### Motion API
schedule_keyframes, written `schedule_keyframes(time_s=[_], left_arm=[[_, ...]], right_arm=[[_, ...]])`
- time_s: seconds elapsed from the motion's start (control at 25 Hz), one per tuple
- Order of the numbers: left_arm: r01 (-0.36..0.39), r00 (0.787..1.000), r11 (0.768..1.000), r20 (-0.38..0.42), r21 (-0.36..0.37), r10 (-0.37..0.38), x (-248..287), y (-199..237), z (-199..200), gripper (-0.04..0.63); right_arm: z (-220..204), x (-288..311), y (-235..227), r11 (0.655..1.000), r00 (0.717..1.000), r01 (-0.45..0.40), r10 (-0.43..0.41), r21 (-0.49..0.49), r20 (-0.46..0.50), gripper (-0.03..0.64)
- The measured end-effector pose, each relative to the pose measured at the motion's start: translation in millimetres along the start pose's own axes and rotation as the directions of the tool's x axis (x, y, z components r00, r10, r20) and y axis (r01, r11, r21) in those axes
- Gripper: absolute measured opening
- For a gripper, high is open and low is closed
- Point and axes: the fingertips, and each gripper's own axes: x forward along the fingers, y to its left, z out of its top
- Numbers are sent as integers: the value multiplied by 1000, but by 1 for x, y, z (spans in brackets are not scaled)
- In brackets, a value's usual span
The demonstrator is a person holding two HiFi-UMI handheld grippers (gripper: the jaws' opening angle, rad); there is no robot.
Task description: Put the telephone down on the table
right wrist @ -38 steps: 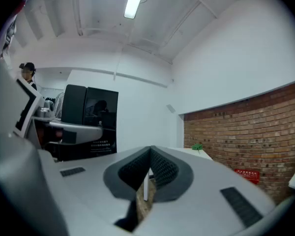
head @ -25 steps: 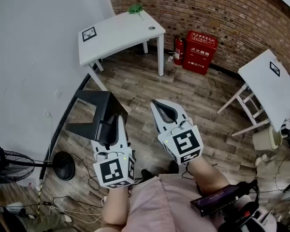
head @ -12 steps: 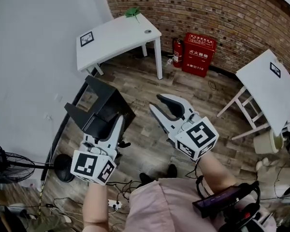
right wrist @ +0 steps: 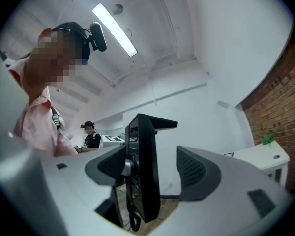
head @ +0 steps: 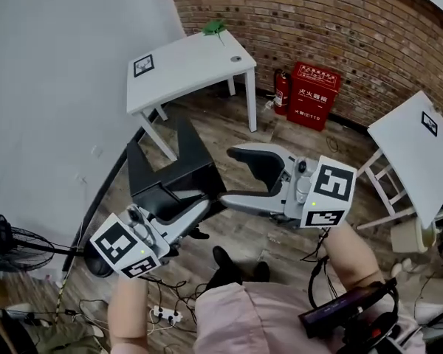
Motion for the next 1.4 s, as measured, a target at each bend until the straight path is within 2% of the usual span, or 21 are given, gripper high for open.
schedule_keyframes(time_s=[0.12, 0.24, 0.36, 0.44, 0.56, 0.8, 1.0, 1.2, 1.4], left_arm=[[34, 999, 999, -39, 12, -34, 10, 1, -23, 166], [88, 994, 996, -70, -7, -88, 22, 7, -45, 166], [140, 986, 989, -82, -49, -144, 31, 25, -61, 166], [162, 983, 984, -77, -80, -168, 35, 45, -68, 166], [188, 978, 976, -67, -111, -196, 38, 76, -75, 166], [221, 972, 968, -50, -122, -228, 33, 147, -59, 167], [239, 969, 967, -49, -86, -243, 29, 197, -41, 167], [260, 964, 964, -37, -59, -263, 29, 233, -35, 167], [279, 959, 956, -20, -95, -282, 38, 253, -46, 167]], right_arm=[[-10, 12, -4, 996, 998, -65, 66, 56, -6, 325], [-29, 24, -17, 992, 995, -89, 93, 92, -38, 320], [-45, 37, -34, 990, 991, -105, 112, 91, -72, 270], [-51, 47, -48, 990, 989, -116, 122, 77, -80, 206], [-58, 64, -74, 991, 990, -110, 116, 74, -81, 187], [-45, 114, -125, 995, 994, -87, 90, 48, -57, 184], [-28, 150, -158, 997, 996, -75, 75, 1, -41, 184], [-23, 174, -184, 998, 997, -61, 59, -29, -44, 184], [-33, 180, -207, 999, 997, -43, 42, -17, -68, 184]])
